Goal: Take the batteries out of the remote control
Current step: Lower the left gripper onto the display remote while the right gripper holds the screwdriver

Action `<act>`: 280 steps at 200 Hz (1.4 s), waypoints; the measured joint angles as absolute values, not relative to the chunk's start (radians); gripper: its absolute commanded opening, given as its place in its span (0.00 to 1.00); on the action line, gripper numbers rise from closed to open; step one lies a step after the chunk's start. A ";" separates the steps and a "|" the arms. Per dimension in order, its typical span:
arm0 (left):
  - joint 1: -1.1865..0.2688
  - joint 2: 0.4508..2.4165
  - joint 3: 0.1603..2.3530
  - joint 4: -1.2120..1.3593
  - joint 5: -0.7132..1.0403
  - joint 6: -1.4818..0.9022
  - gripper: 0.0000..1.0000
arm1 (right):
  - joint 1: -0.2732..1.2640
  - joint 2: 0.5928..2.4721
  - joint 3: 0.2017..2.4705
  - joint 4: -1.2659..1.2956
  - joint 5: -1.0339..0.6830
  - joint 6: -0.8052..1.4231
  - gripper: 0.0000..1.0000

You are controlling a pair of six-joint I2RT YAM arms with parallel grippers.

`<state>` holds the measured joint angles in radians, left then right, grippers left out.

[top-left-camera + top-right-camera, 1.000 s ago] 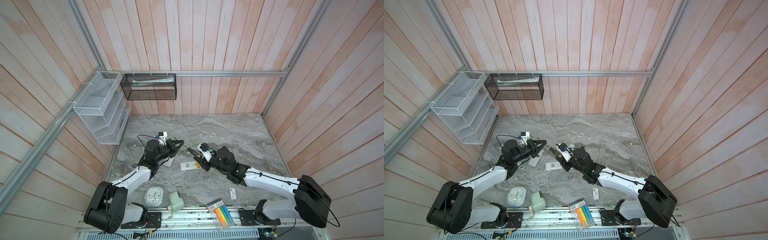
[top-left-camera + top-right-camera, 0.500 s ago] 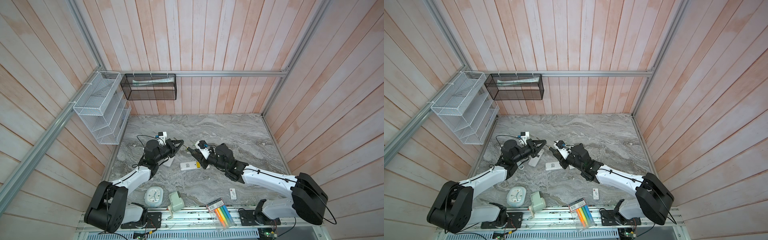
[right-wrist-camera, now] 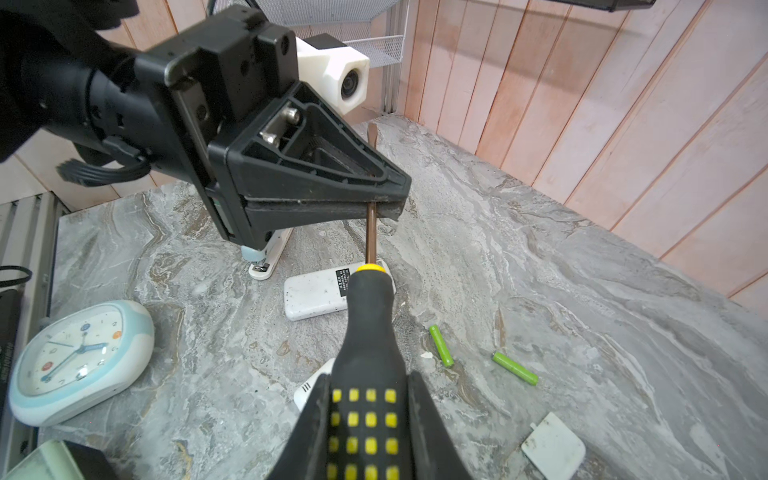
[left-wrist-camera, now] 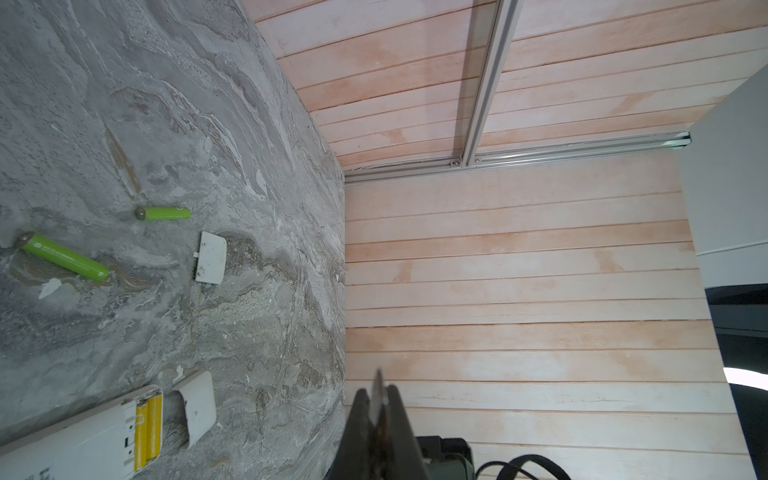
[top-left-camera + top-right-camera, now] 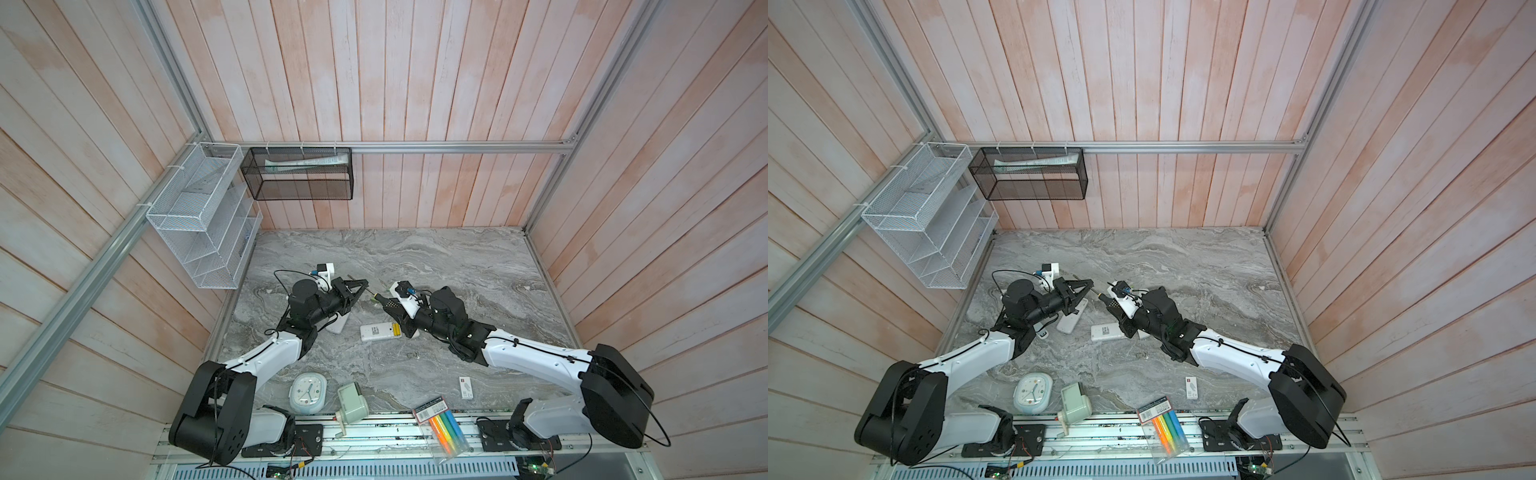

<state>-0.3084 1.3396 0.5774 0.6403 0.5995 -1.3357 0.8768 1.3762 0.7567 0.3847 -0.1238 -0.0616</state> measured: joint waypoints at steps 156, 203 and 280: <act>-0.307 1.341 0.694 0.295 0.591 -0.910 1.00 | 0.877 1.294 0.759 0.139 0.015 -0.037 0.00; -0.320 1.341 0.770 0.109 0.497 -0.672 1.00 | 0.877 1.287 0.762 -0.030 0.099 0.032 0.00; -0.383 1.379 0.838 -0.087 0.323 -0.322 1.00 | 0.877 1.254 0.762 -0.204 0.134 0.129 0.00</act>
<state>-0.3832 1.3792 0.8379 -0.0872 0.3229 -0.3222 0.8768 1.2537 0.7620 -0.2035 0.1341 0.1287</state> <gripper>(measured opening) 0.997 0.258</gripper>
